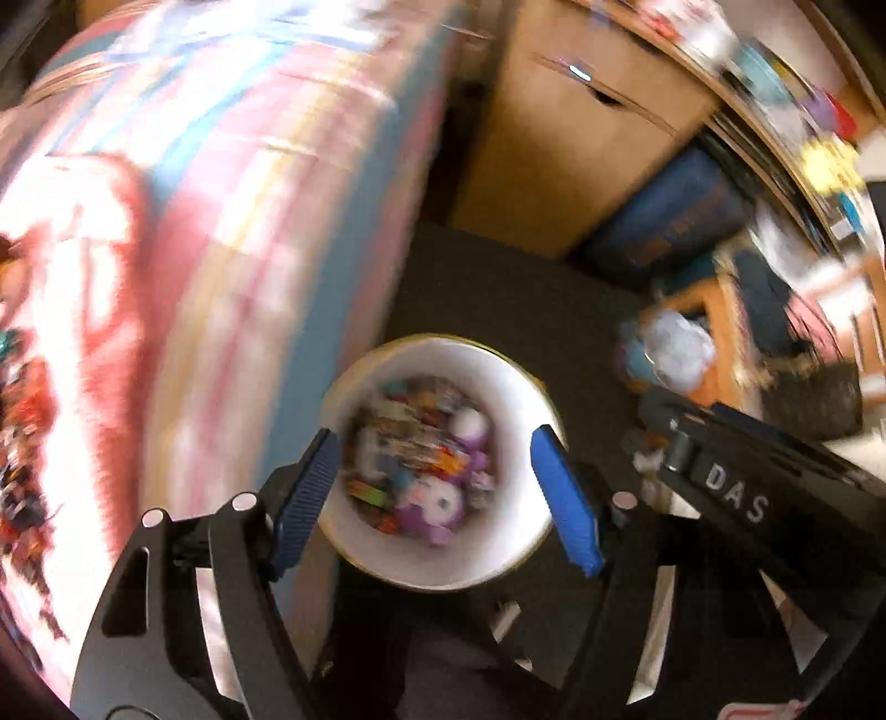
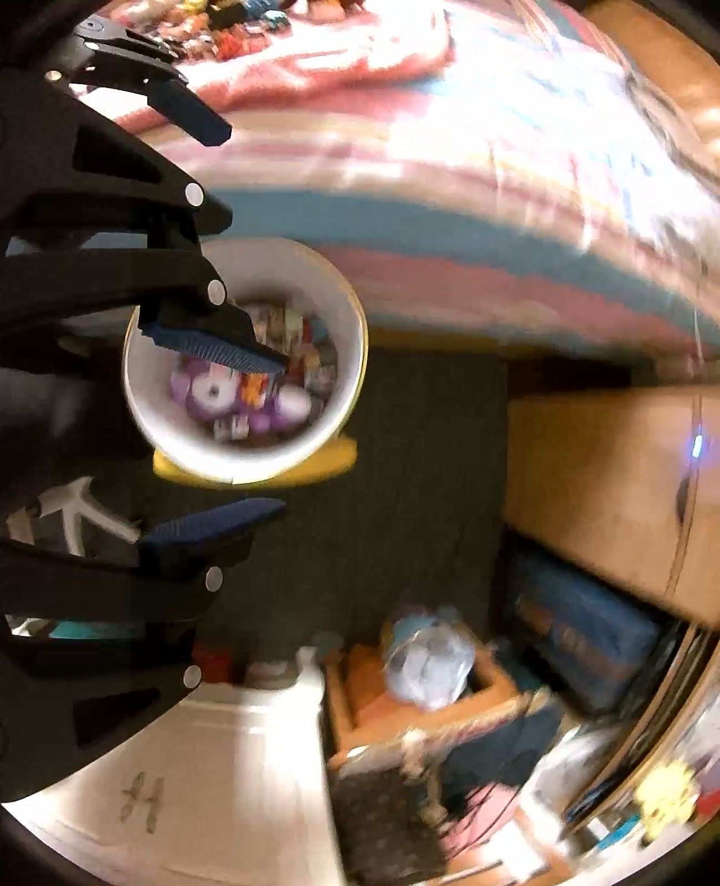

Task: Collect trash
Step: 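Lower the right tool onto two face-printed cubes on the blanket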

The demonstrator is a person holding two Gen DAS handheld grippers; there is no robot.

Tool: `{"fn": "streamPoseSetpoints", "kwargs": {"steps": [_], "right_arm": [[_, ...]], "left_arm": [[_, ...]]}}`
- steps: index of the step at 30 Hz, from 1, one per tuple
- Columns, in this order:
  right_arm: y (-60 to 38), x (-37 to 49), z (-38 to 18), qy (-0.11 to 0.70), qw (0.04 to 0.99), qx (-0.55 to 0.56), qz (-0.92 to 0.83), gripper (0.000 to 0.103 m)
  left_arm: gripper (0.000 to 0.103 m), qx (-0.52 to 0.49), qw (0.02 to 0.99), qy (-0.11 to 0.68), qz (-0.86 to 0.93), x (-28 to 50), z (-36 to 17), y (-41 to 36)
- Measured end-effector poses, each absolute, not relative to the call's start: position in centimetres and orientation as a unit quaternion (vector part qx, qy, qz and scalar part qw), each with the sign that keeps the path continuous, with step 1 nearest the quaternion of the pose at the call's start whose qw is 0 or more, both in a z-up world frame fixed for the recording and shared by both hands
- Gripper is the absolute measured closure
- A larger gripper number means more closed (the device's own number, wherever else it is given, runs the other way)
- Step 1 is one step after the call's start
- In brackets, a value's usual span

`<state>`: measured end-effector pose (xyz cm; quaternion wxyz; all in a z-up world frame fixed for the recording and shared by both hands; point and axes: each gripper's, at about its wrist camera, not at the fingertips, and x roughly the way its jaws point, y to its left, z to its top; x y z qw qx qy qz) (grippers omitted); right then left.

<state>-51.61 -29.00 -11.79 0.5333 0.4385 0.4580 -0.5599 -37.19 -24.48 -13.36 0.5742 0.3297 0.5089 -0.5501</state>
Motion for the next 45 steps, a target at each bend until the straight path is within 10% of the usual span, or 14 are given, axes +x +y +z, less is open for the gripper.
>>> {"fn": "streamPoseSetpoints", "kwargs": {"steps": [24,45], "right_arm": [[-5.7,-8.9,-12.8,0.607,0.770,0.176,-0.085,0.055],[8.1,0.2,-22.2,0.665,0.733,0.115,-0.079,0.055]], "left_arm": [[0.034,0.007,0.799,0.602,-0.022,-7.3,-11.6,11.4],[0.034,-0.020,0.762,0.646,0.031,-1.6,-19.9,26.3]]}}
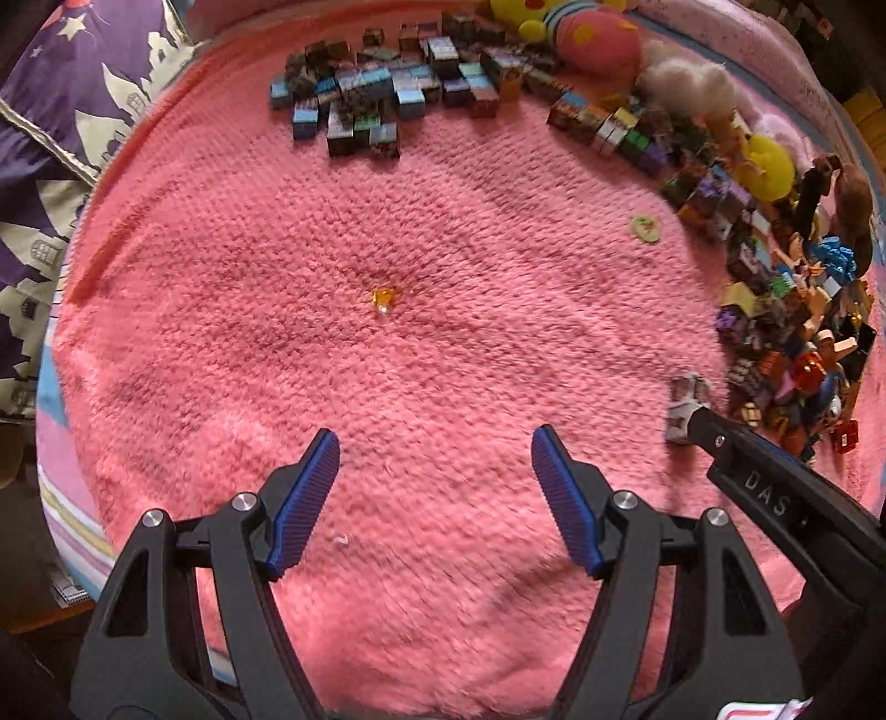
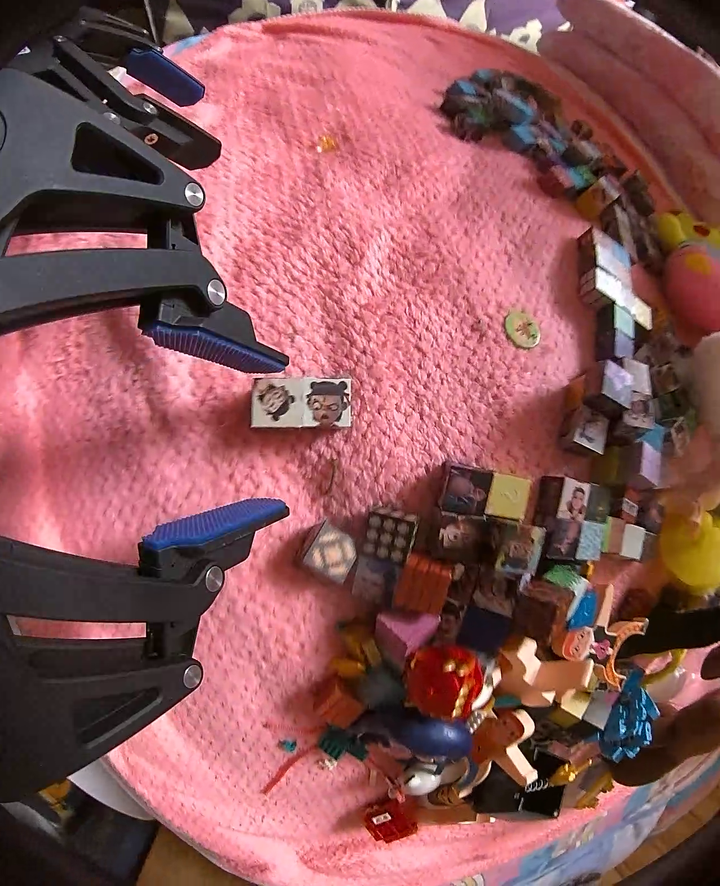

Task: Collect trash
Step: 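Lower the right tool onto two face-printed cubes on the blanket, then close the right tool on the two face-printed cubes, then carry the cubes with the right tool over the white bin and release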

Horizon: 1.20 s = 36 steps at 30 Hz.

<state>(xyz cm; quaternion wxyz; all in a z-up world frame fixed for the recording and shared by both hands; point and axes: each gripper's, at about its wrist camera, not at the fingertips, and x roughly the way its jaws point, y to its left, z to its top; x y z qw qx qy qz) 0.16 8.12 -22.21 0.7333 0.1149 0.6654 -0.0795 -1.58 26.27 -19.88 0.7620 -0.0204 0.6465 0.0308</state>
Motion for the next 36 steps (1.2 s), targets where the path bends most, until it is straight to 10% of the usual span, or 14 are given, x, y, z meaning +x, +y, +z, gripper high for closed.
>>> {"fn": "streamPoseSetpoints", "kwargs": {"steps": [14,22,36], "right_arm": [[8.7,0.9,-24.8,0.683,0.713,0.111,-0.110,0.056],[9.0,1.6,-25.7,0.683,0.715,0.106,-0.102,0.084],[5.3,0.5,-22.7,0.660,0.723,0.159,-0.123,0.085]], "left_arm": [[0.034,-0.017,0.750,0.661,-0.014,-0.4,-22.2,26.0],[0.034,-0.007,0.749,0.662,-0.022,0.9,-22.8,25.0],[0.034,0.014,0.753,0.656,-0.046,3.4,-22.6,20.7]]}}
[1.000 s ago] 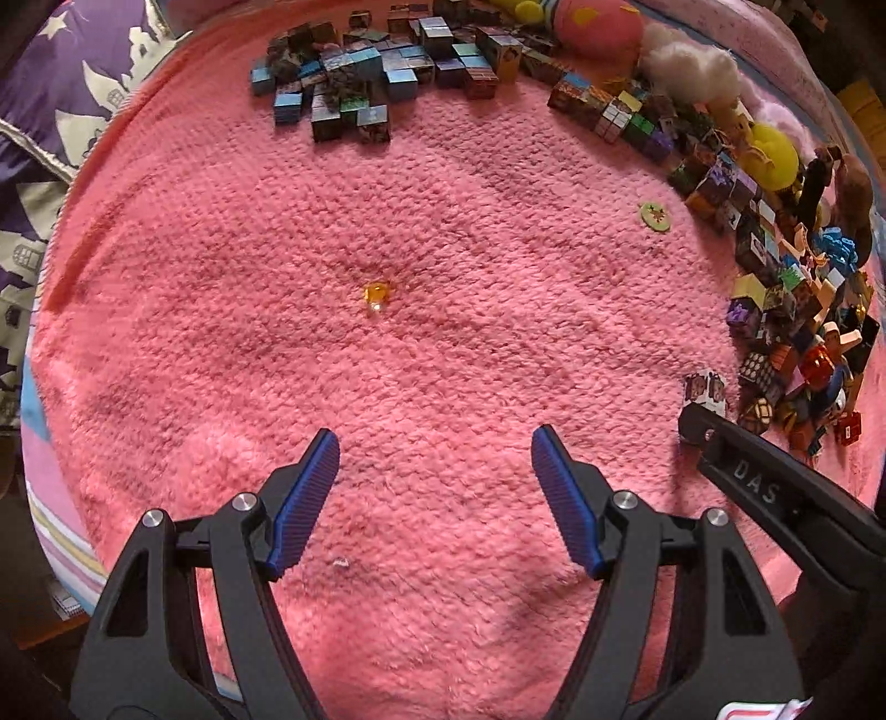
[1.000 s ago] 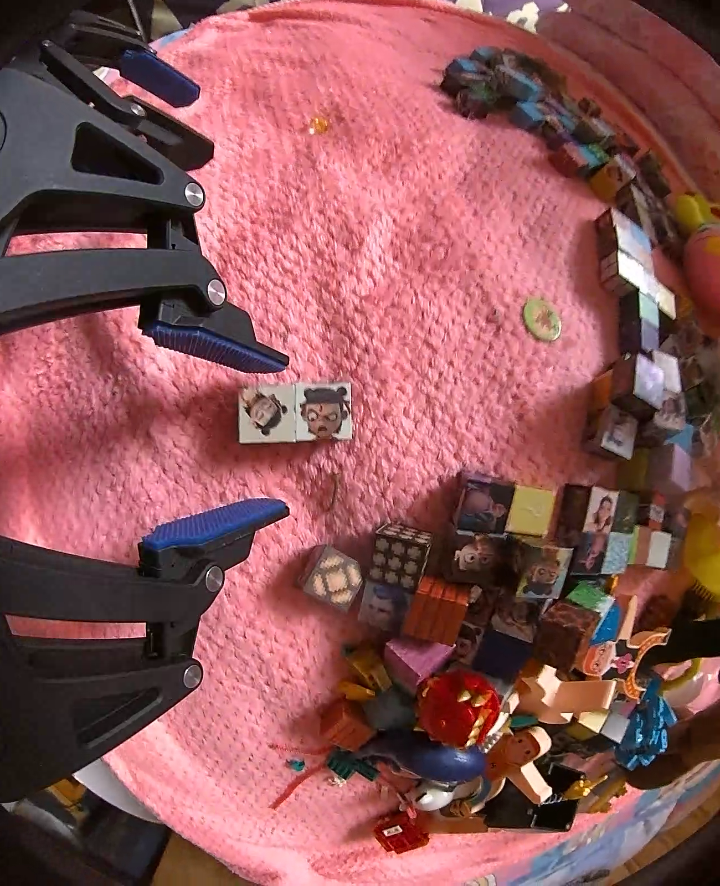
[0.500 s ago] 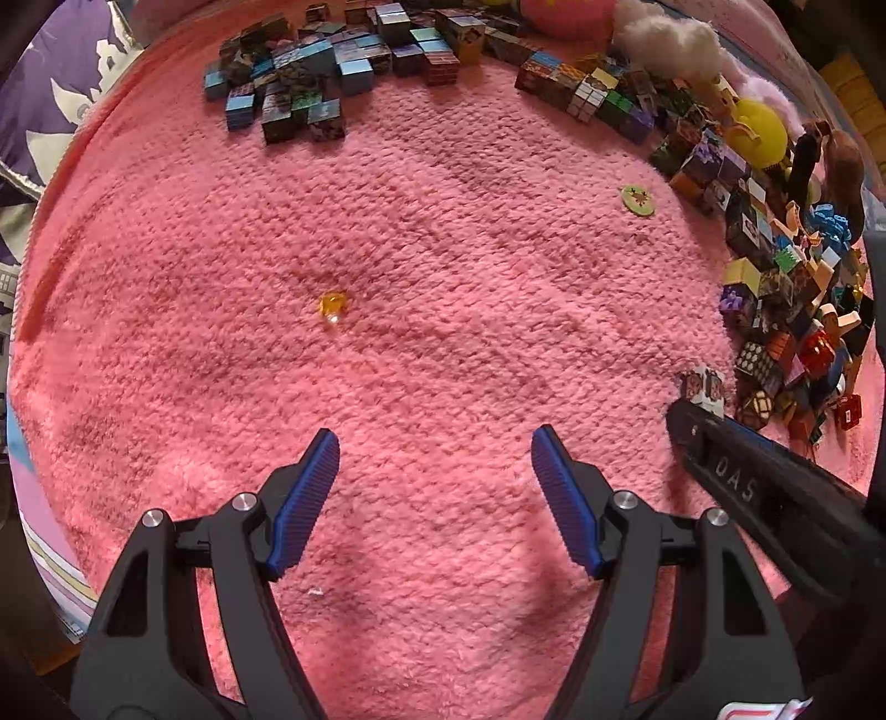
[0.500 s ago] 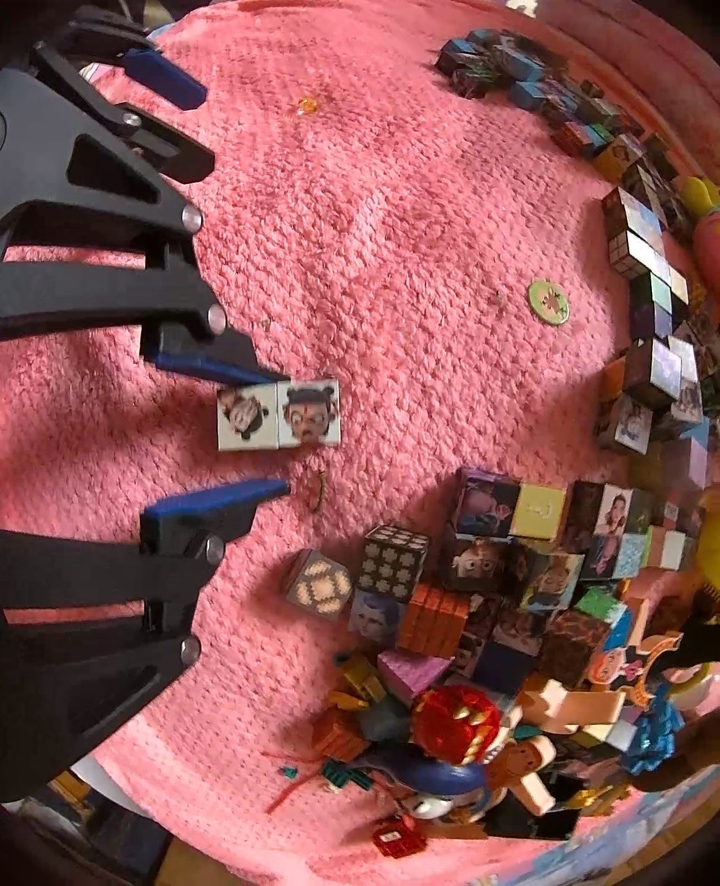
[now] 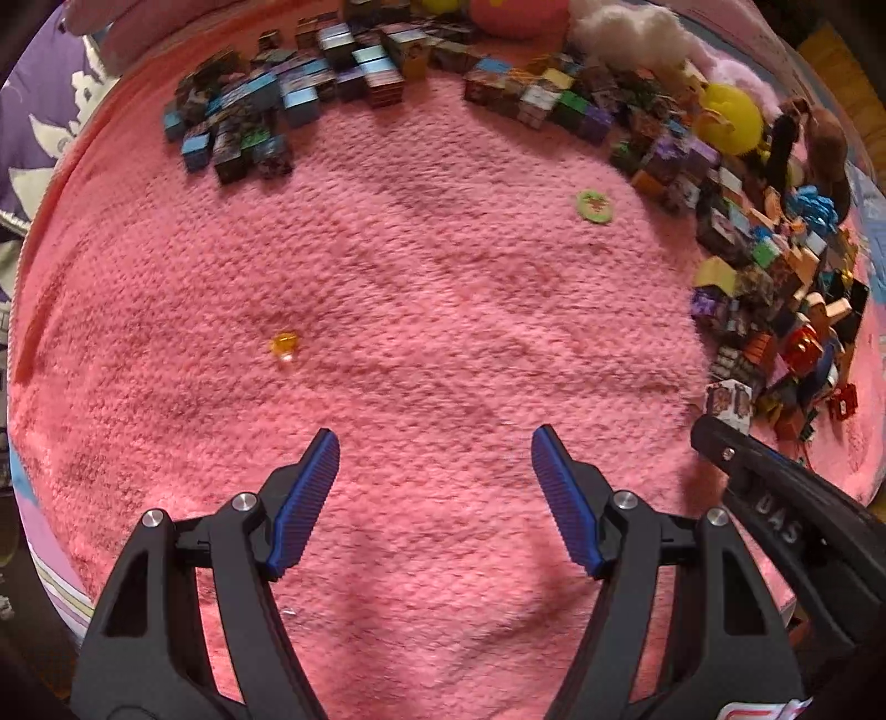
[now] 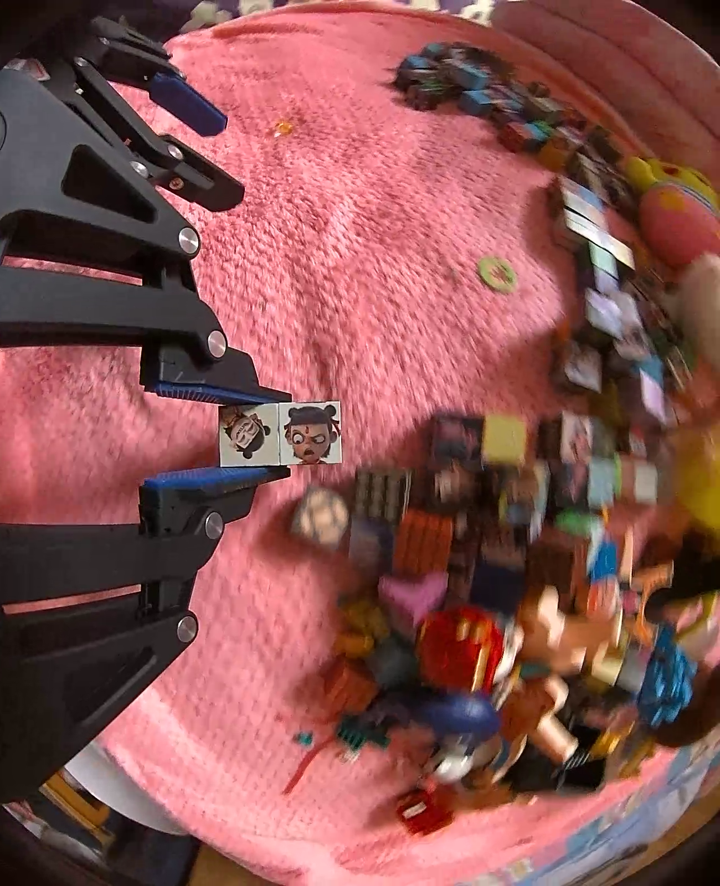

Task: Collect trash
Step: 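Carry the cubes with the right tool over the white bin and release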

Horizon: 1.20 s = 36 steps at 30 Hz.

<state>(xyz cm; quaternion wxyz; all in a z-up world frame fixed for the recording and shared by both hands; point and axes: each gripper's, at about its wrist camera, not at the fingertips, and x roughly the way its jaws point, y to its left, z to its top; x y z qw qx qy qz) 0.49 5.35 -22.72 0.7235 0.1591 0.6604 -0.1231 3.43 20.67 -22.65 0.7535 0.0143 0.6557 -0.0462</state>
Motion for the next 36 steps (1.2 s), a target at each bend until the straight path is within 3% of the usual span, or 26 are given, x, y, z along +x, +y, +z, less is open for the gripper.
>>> {"fn": "streamPoseSetpoints", "kwargs": {"steps": [10,13,15,20,28,36], "right_arm": [[-2.4,-3.4,-19.9,0.620,0.730,0.211,-0.195,0.085],[-4.3,-5.2,-19.5,0.612,0.725,0.229,-0.215,0.085],[-5.3,-6.3,-19.1,0.607,0.723,0.239,-0.229,0.085],[-7.8,-8.6,-18.2,0.588,0.721,0.264,-0.256,0.085],[-15.0,-16.2,-15.4,0.534,0.709,0.324,-0.328,0.085],[-22.5,-30.1,-12.7,0.480,0.663,0.381,-0.429,0.085]], "left_arm": [[0.035,0.064,0.754,0.640,-0.131,3.1,-22.4,11.2],[0.055,0.070,0.745,0.647,-0.146,3.0,-22.8,9.2],[0.074,0.068,0.735,0.657,-0.155,3.0,-23.3,8.0],[0.100,0.095,0.727,0.653,-0.189,0.7,-23.3,3.8],[0.102,0.177,0.728,0.590,-0.302,-5.2,-19.4,-7.0],[0.102,0.252,0.685,0.535,-0.425,-17.6,-15.6,-16.9]]}}
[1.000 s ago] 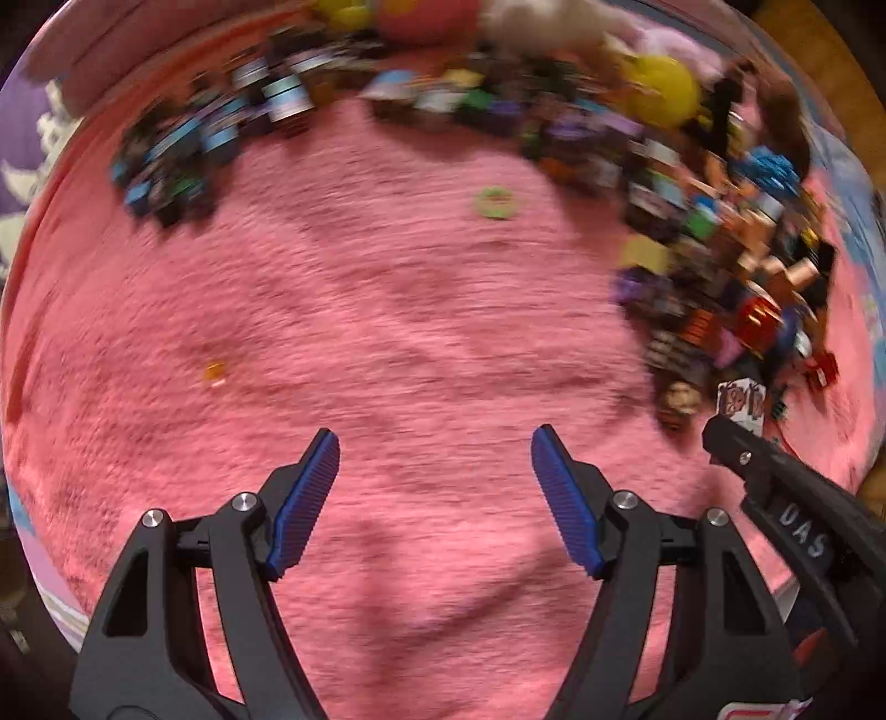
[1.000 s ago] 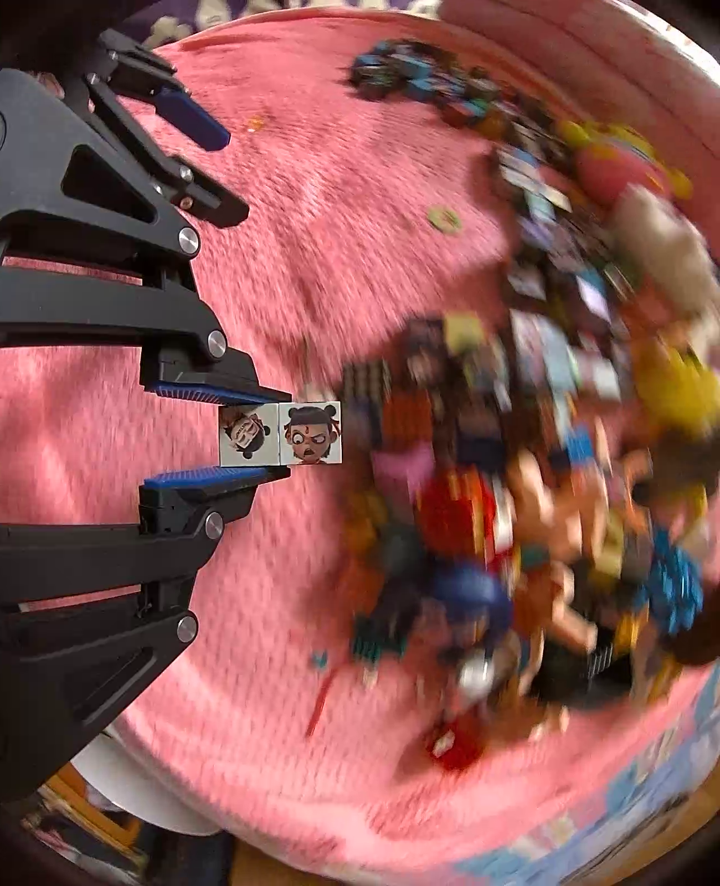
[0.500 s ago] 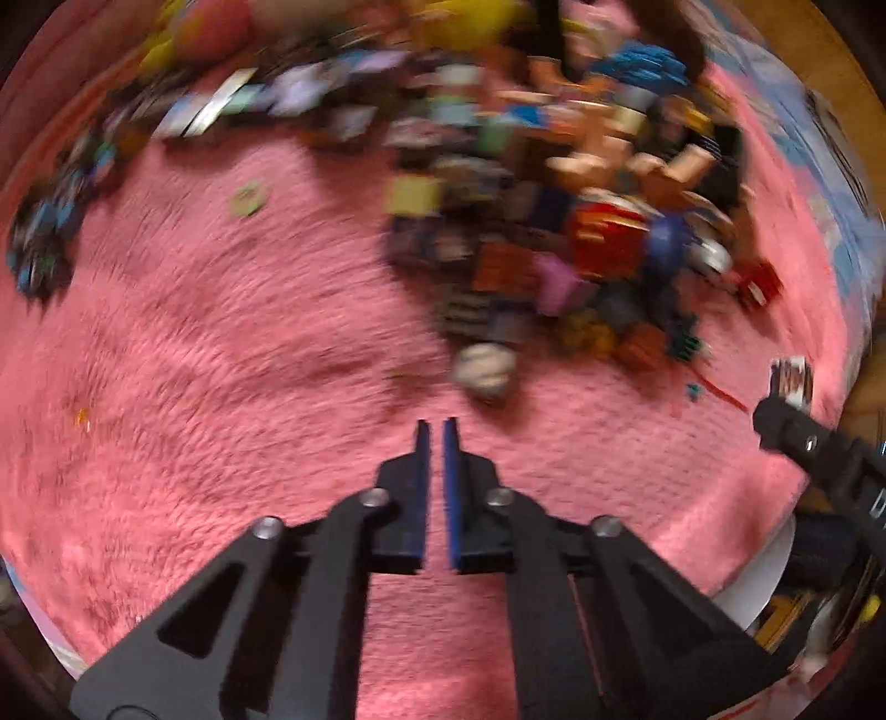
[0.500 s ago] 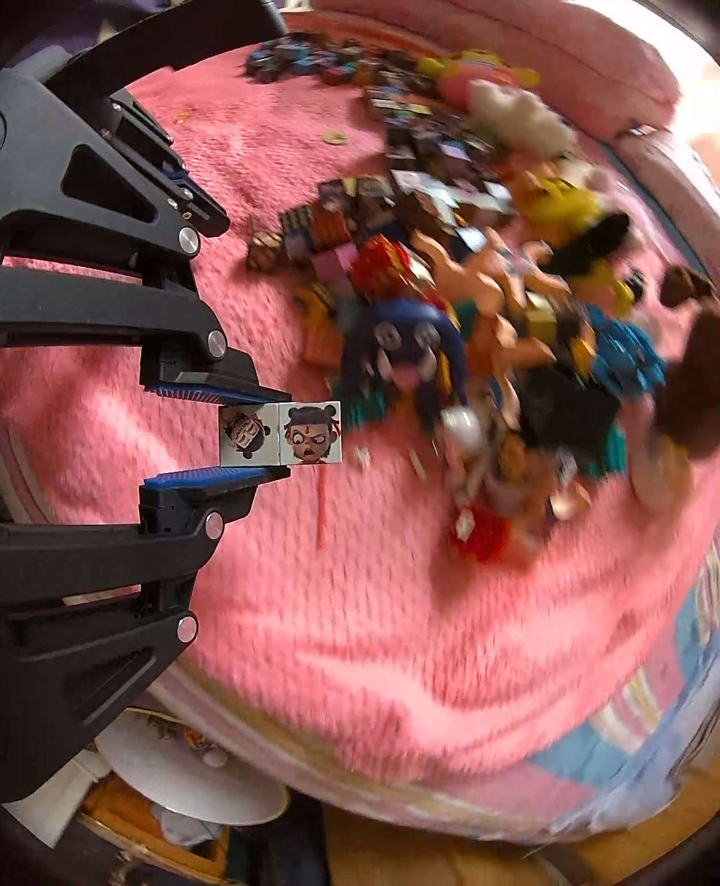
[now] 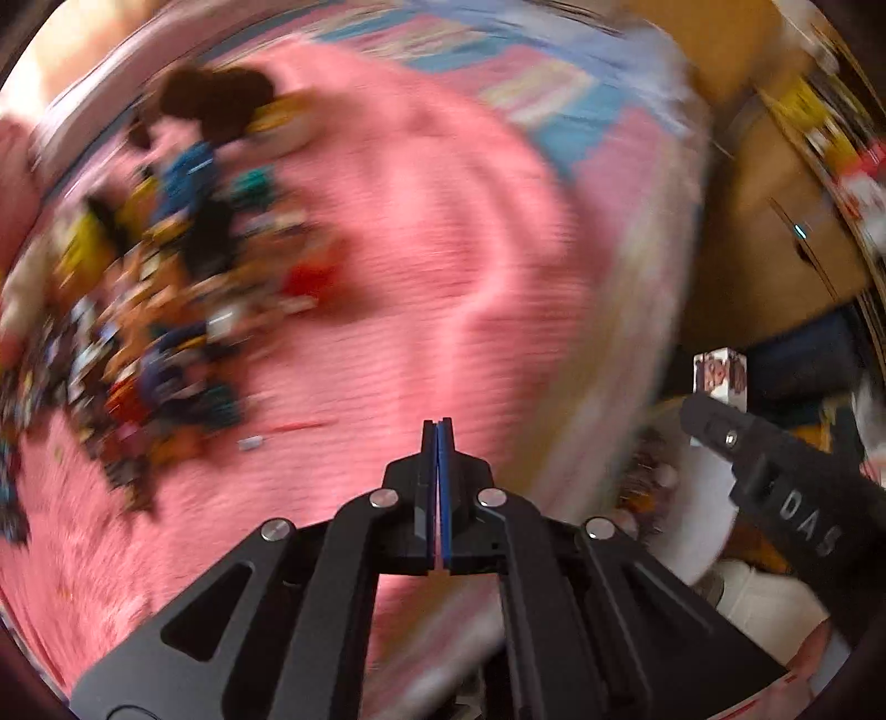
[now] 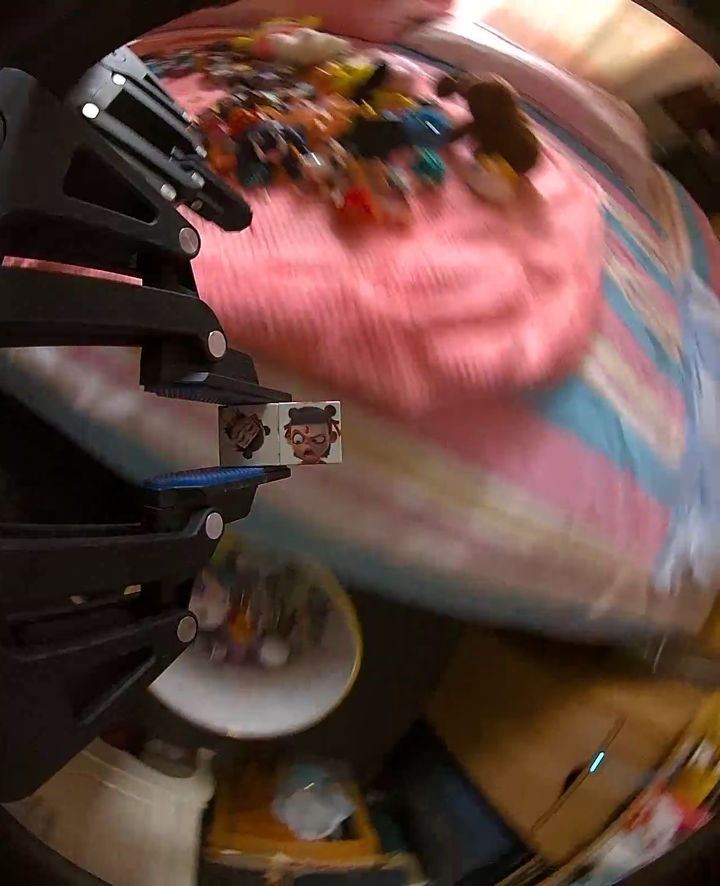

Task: Collect trash
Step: 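Carry the cubes with the right tool over the white bin and release, then swing both tools back over the bed toward the toy pile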

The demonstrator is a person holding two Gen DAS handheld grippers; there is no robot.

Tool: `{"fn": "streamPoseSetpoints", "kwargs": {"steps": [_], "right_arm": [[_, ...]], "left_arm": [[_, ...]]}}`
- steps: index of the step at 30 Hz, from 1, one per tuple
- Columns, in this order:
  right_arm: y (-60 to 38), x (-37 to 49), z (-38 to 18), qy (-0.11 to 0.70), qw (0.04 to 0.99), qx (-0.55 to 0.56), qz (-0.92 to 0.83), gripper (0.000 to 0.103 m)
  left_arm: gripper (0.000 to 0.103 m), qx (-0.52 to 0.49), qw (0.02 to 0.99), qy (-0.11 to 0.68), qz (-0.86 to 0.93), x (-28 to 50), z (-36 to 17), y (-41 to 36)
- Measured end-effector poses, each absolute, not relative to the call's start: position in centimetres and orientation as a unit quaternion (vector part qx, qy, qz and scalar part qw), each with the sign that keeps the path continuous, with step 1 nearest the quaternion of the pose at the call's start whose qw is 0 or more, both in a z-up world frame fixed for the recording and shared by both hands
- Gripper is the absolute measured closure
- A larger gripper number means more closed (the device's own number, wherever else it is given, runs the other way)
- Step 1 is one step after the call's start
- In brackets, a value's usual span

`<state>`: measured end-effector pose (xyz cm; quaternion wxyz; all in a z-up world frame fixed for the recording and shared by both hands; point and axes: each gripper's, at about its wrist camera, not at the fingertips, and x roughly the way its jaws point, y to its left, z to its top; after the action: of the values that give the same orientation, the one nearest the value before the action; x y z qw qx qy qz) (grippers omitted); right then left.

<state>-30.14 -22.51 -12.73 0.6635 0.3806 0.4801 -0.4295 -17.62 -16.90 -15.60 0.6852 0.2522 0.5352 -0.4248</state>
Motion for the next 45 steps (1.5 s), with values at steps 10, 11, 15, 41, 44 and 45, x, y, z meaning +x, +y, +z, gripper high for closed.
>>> {"fn": "streamPoseSetpoints", "kwargs": {"steps": [10,11,15,41,44,45], "right_arm": [[-25.6,-45.6,-13.0,0.448,0.580,0.436,-0.521,0.085],[-25.7,-46.4,-13.1,0.447,0.576,0.439,-0.525,0.085],[-26.0,-49.4,-13.2,0.436,0.564,0.460,-0.529,0.085],[-26.7,-31.3,-9.5,0.477,0.687,0.383,-0.392,0.068],[-24.7,-24.5,-8.7,0.491,0.722,0.348,-0.342,0.068],[-23.6,-22.1,-8.6,0.496,0.732,0.338,-0.322,0.068]], "left_arm": [[0.102,0.323,0.625,0.504,-0.501,-30.4,-14.7,-22.2],[0.102,0.328,0.619,0.503,-0.506,-31.6,-14.6,-22.7],[0.102,0.350,0.596,0.493,-0.529,-35.5,-14.6,-24.0],[0.101,0.231,0.723,0.540,-0.364,-18.1,-10.2,-16.6],[0.101,0.193,0.752,0.550,-0.309,-12.8,-9.6,-12.5],[0.101,0.181,0.759,0.553,-0.292,-11.3,-9.5,-11.1]]}}
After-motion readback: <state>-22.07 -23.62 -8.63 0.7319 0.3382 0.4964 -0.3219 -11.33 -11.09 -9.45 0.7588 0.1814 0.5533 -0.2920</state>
